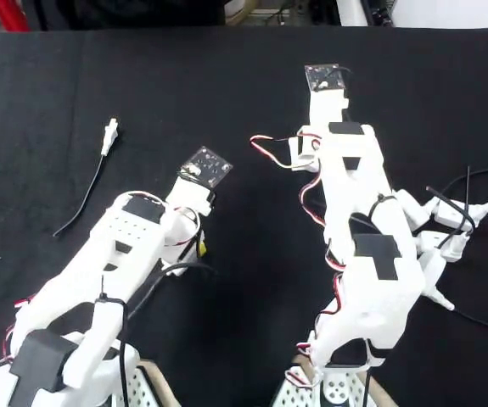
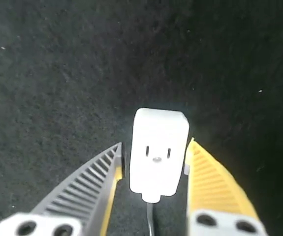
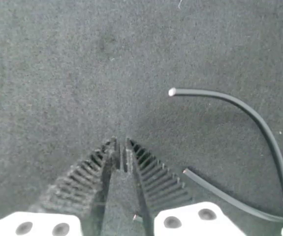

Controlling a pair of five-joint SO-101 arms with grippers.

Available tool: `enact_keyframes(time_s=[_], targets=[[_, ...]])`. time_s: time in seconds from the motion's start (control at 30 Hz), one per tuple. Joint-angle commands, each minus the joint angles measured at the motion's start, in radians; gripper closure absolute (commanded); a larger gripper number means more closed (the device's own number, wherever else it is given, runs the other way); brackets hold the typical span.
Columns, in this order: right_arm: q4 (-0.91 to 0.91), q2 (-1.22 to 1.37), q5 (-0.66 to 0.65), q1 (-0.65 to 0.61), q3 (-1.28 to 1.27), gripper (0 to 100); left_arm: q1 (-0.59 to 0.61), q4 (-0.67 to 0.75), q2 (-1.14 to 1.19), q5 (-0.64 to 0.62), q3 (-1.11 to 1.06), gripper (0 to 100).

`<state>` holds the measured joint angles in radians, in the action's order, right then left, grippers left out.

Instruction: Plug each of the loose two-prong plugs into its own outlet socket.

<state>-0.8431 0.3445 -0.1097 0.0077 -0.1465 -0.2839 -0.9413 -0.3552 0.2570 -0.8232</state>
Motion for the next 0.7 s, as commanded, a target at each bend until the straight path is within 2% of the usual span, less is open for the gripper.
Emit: enact_keyframes(time_s=[0.0,0.2,0.3,0.67], targets=[[0.014,-0.007,-0.002,-0.011,0.015,98.6,0.012,-0.021,-0.140,-0.011,0.035,78],[0.014,-0.008,-0.002,-0.011,0.015,98.6,0.128,-0.109,-0.413,-0.011,0.018,78],[0.014,-0.008,-0.002,-0.011,0.015,98.6,0.130,-0.114,-0.451,-0.011,-0.013,78],[0.014,-0.008,-0.002,-0.011,0.013,98.6,0.070,0.054,-0.480,-0.003,-0.285,78]])
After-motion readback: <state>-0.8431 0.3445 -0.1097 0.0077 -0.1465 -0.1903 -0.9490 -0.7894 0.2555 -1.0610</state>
